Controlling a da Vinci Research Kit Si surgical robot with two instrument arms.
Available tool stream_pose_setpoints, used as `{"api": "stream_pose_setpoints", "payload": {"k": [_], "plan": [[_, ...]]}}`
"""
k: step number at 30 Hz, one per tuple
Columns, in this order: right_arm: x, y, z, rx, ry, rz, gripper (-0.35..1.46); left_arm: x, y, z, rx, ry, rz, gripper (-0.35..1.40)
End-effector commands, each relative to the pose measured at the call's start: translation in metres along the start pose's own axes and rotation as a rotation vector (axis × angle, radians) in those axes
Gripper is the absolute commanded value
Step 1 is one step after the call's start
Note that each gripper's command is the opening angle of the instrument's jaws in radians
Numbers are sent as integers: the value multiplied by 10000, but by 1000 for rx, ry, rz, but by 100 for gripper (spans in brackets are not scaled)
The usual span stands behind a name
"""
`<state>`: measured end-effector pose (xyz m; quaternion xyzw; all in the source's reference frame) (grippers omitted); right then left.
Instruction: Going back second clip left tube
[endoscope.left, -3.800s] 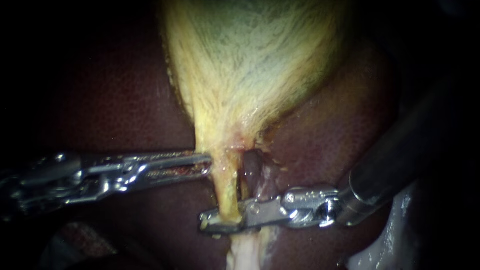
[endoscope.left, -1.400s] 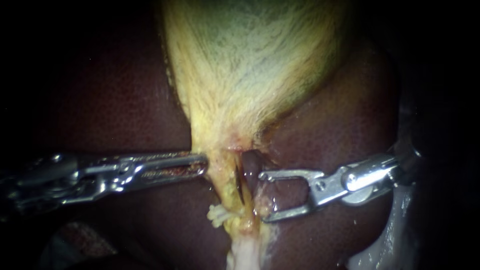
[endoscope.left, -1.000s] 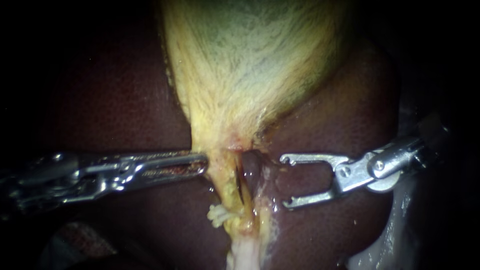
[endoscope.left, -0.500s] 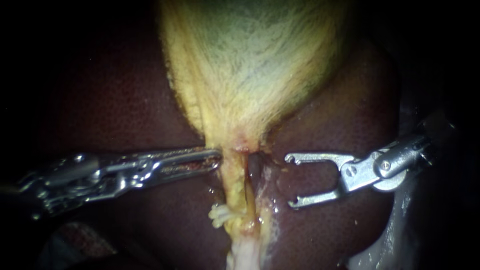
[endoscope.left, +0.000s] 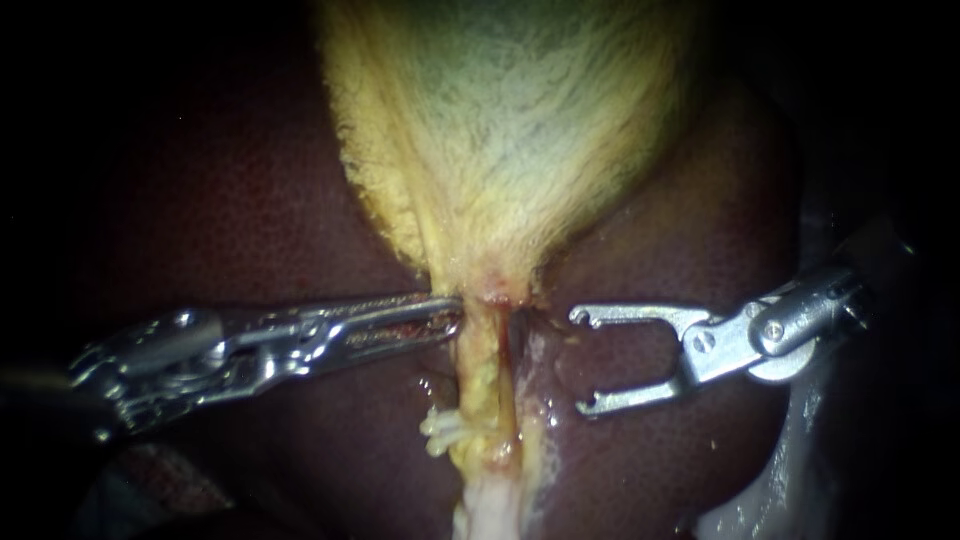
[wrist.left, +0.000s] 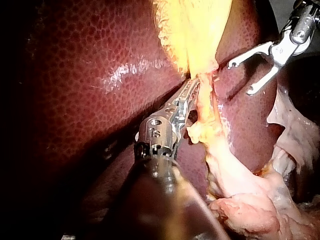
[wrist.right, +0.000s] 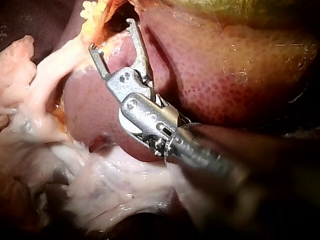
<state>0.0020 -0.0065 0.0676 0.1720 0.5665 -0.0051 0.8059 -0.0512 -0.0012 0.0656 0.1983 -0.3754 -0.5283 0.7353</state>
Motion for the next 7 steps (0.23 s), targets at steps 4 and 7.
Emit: {"api": "stream_pose_setpoints", "payload": {"k": [4,7], "plan": [[0,0,0,0,0,0,60,0,0,0,0,0,0,-1],[0,0,0,0,0,1,60,0,0,0,0,0,0,-1]]}}
